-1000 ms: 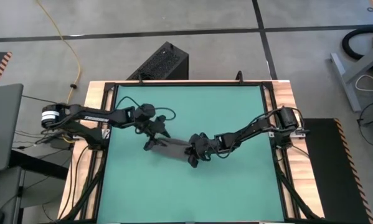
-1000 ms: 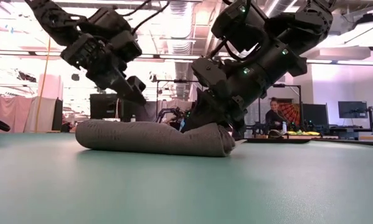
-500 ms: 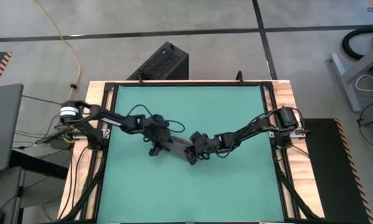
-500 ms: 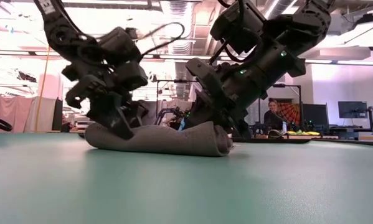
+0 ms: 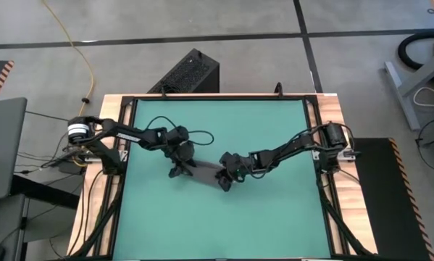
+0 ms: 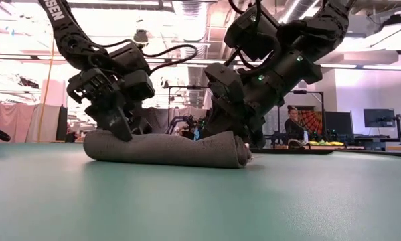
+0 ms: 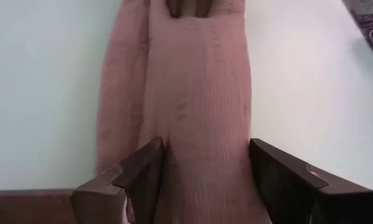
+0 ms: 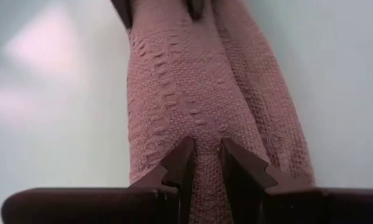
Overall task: Roll towel into tight, uniform cylinder
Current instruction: Roll the gray towel
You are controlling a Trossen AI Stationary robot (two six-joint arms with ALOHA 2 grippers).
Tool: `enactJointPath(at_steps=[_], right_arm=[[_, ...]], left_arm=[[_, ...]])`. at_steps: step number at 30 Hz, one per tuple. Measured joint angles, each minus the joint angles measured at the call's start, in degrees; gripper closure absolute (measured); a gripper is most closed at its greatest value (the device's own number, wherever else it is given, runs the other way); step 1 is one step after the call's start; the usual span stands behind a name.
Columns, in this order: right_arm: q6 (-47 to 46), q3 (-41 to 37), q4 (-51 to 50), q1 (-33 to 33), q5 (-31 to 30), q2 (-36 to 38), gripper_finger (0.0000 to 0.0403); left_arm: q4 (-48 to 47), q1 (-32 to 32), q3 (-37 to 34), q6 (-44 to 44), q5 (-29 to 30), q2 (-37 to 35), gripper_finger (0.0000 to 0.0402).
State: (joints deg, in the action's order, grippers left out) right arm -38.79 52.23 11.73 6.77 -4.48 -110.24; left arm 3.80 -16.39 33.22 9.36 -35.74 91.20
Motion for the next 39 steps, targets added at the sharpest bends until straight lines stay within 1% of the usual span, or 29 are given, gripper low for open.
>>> enactJointPath(at_steps=[6, 9, 13, 15, 16, 19, 22, 25, 29, 33, 36, 39], right_arm=[[-0.2, -0.1, -0.1, -2.1, 4.0, 0.0, 0.0296], [-1.1, -0.1, -0.1, -2.2, 4.7, 0.0, 0.0296], [-2.2, -0.1, -0.1, -2.5, 5.1, 0.0, 0.0296], [-3.1, -0.1, 0.0, -2.8, 5.3, 0.0, 0.0296], [-3.2, -0.1, 0.1, -2.8, 5.3, 0.0, 0.0296], [-3.2, -0.1, 0.3, -2.8, 5.6, 0.0, 0.0296], [-3.2, -0.1, 0.5, -2.8, 5.7, 0.0, 0.0296], [-3.2, -0.1, 0.5, -2.8, 6.0, 0.0, 0.0296], [-3.0, -0.2, 0.7, -2.8, 6.1, 0.0, 0.0296], [-2.8, -0.2, 1.0, -2.8, 6.1, 0.0, 0.0296], [-2.8, -0.2, 1.0, -2.8, 6.1, 0.0, 0.0296], [-2.7, -0.2, 1.1, -2.8, 6.1, 0.0, 0.0296]], left_arm=[[-7.0, -2.4, 2.9, 2.5, 3.8, -7.0, 0.0182], [-7.3, -2.3, 3.6, 4.4, 6.1, -10.9, 0.0182], [-6.4, -0.1, 3.6, 6.4, 6.0, -13.6, 0.0182], [-6.2, 2.3, 3.6, 8.2, 5.9, -13.3, 0.0182], [-6.0, 3.6, 3.6, 9.1, 7.0, -12.8, 0.0182], [-4.3, 7.6, 3.6, 10.1, 13.3, -10.3, 0.0182], [-0.5, 10.2, 3.6, 9.2, 20.0, -7.9, 0.0182], [1.8, 10.9, 3.6, 8.9, 22.8, -7.1, 0.0182], [3.2, 9.1, 3.6, 7.4, 21.9, -6.9, 0.0182], [2.0, 6.2, 3.6, 6.5, 18.2, -6.1, 0.0182], [2.5, 4.8, 3.7, 6.0, 13.6, -4.1, 0.0182], [5.5, 4.8, 3.7, 5.8, 12.3, -0.6, 0.0182]])
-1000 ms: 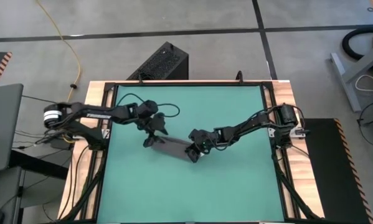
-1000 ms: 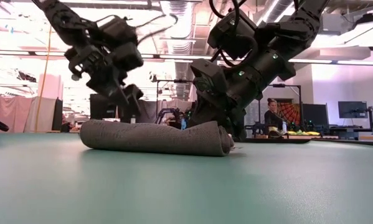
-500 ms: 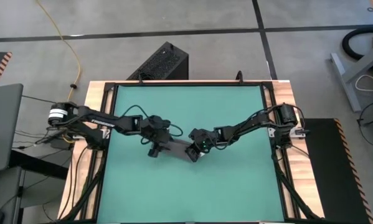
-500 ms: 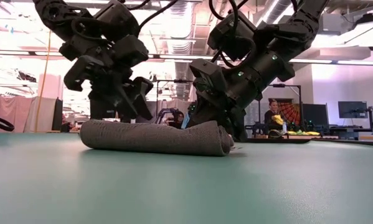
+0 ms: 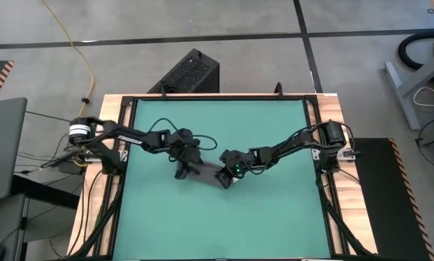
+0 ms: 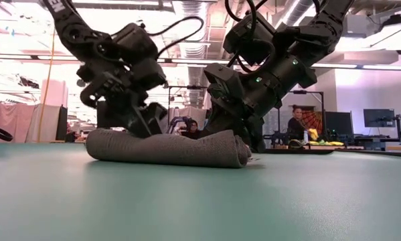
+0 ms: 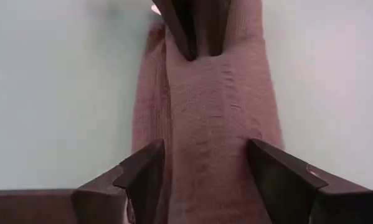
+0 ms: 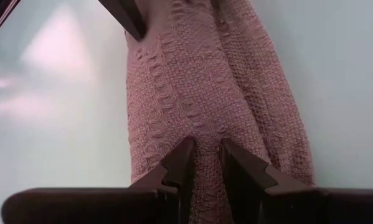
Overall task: Roll towel into tight, uniform cylinder
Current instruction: Roll the gray towel
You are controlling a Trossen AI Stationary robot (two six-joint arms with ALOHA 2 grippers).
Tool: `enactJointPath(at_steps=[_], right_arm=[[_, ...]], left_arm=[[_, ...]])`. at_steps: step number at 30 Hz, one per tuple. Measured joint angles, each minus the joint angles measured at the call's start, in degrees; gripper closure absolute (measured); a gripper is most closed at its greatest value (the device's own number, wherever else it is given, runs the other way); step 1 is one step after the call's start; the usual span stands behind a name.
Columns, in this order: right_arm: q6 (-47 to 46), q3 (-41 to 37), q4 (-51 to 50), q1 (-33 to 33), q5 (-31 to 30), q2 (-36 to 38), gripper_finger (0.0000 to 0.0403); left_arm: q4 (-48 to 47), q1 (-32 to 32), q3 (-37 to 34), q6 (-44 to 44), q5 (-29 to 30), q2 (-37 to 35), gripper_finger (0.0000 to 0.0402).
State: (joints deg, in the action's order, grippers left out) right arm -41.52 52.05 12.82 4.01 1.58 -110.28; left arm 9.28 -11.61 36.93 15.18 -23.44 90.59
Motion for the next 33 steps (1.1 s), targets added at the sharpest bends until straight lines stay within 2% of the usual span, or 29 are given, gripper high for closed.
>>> enactJointPath(at_steps=[5, 11, 19, 27, 33], right_arm=[[0.0, 0.0, 0.0, 0.0, 0.0, 0.0, 0.0296], [0.0, 0.0, 0.0, -0.1, 0.8, 0.0, 0.0296], [0.0, 0.0, 0.0, -0.8, 1.5, 0.0, 0.0296], [0.0, 0.0, 0.0, -0.8, 1.6, 0.0, 0.0296], [0.0, 0.0, 0.2, -0.8, 1.5, 0.0, 0.0296]], left_arm=[[5.8, 0.0, 0.1, -0.5, -2.0, 3.3, 0.0182], [1.6, 0.0, 3.7, -0.4, -1.9, 3.3, 0.0182], [-1.6, 0.3, 10.8, -1.9, -7.0, 3.3, 0.0182], [-5.1, 2.3, 11.2, -1.7, -5.8, 3.7, 0.0182], [-1.1, 3.8, 11.1, -2.1, -2.5, 9.6, 0.0182]])
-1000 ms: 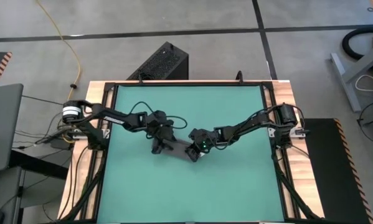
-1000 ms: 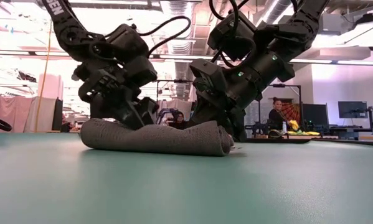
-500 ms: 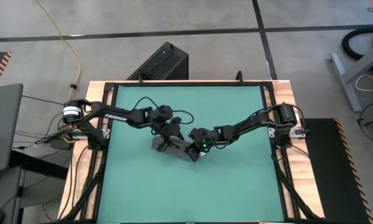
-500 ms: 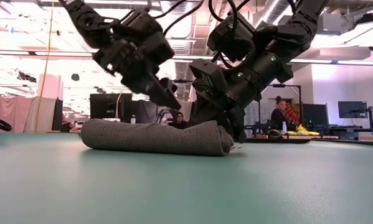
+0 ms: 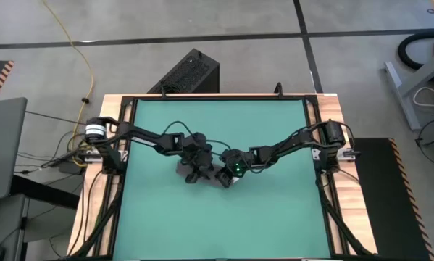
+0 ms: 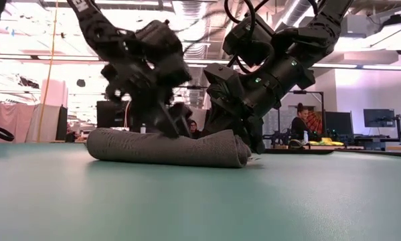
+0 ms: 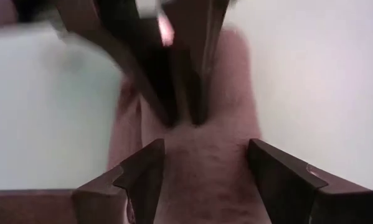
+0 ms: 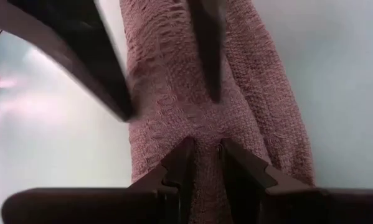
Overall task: Roll towel into tight, uniform cylinder
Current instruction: Roll the gray towel
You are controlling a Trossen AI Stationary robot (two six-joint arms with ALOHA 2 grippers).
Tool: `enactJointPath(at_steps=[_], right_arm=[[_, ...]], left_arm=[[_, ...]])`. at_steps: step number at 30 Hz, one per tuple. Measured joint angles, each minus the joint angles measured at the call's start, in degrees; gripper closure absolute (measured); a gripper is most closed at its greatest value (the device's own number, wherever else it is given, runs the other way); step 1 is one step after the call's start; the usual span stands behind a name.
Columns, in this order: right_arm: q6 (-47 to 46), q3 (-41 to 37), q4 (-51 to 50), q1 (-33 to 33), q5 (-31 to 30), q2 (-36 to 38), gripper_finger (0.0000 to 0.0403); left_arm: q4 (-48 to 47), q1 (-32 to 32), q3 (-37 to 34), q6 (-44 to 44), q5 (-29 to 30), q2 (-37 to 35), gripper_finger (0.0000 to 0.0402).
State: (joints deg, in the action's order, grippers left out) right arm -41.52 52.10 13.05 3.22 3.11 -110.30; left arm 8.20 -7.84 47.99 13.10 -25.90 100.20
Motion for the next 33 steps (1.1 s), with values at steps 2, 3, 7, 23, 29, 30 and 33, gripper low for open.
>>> enactJointPath(at_steps=[2, 3, 7, 23, 29, 30, 33], right_arm=[[0.0, 0.0, -0.1, 0.0, 0.0, 0.0, 0.0296], [0.0, 0.0, -0.1, 0.0, 0.0, 0.0, 0.0296], [0.0, 0.0, -0.1, 0.1, 0.0, 0.0, 0.0296], [2.0, 0.0, 1.1, 0.1, -0.2, 0.0, 0.0296], [3.1, 0.0, 1.7, 0.1, -0.2, 0.0, 0.0296], [3.3, 0.0, 1.8, 0.1, -0.2, 0.0, 0.0296], [4.3, 0.0, 2.2, 0.1, -0.2, 0.0, 0.0296]], left_arm=[[0.7, 0.0, 0.1, -0.1, 0.5, 2.0, 0.0182], [0.7, 0.0, 0.6, -0.1, 0.9, 2.9, 0.0182], [-1.2, -0.5, 1.6, 1.3, 2.0, 4.0, 0.0182], [-9.4, -2.3, 4.5, 5.2, 4.2, -0.9, 0.0182], [-13.3, -2.3, 5.7, 6.6, 7.6, -1.4, 0.0182], [-13.5, -2.3, 5.7, 6.3, 7.5, -0.9, 0.0182], [-14.1, -2.3, 5.7, 5.4, 6.4, 0.9, 0.0182]])
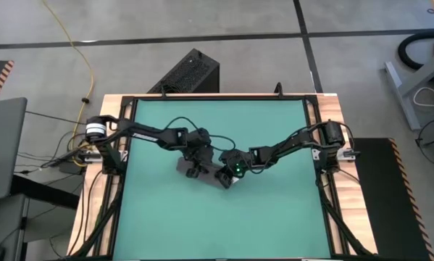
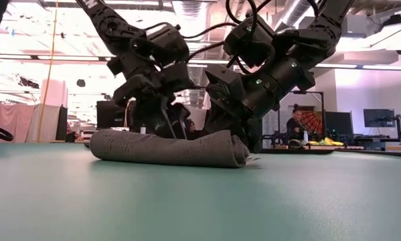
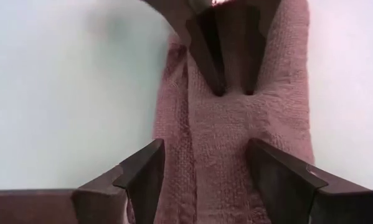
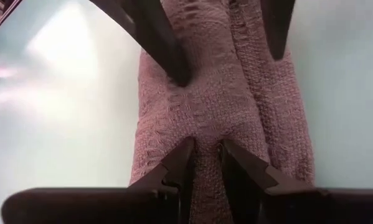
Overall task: Roll towel into tight, uniform cylinder
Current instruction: Roll the gray towel
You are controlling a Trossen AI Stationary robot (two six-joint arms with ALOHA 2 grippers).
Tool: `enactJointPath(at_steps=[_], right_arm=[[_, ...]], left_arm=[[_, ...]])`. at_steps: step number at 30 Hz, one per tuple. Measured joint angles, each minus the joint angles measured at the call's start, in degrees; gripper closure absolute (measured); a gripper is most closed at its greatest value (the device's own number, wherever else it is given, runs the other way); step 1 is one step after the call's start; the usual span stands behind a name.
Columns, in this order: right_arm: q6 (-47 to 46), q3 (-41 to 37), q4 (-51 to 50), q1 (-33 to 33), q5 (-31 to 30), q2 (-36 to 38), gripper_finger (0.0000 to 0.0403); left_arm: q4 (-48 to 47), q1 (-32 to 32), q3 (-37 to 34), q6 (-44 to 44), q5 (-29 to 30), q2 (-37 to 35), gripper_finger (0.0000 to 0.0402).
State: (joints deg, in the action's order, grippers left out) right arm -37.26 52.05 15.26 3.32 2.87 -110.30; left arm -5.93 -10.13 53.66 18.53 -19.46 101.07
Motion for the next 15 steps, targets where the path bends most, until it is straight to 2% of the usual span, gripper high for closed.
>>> enactJointPath(at_steps=[9, 15], right_arm=[[0.2, 0.0, 0.1, 0.0, 0.0, 0.0, 0.0296], [0.2, 0.1, 0.1, -0.7, 0.1, 1.1, 0.0296]], left_arm=[[-0.4, -1.2, 0.2, -1.3, 1.2, 4.8, 0.0182], [-5.4, -1.8, 0.4, -2.0, 0.3, 5.5, 0.0184]])
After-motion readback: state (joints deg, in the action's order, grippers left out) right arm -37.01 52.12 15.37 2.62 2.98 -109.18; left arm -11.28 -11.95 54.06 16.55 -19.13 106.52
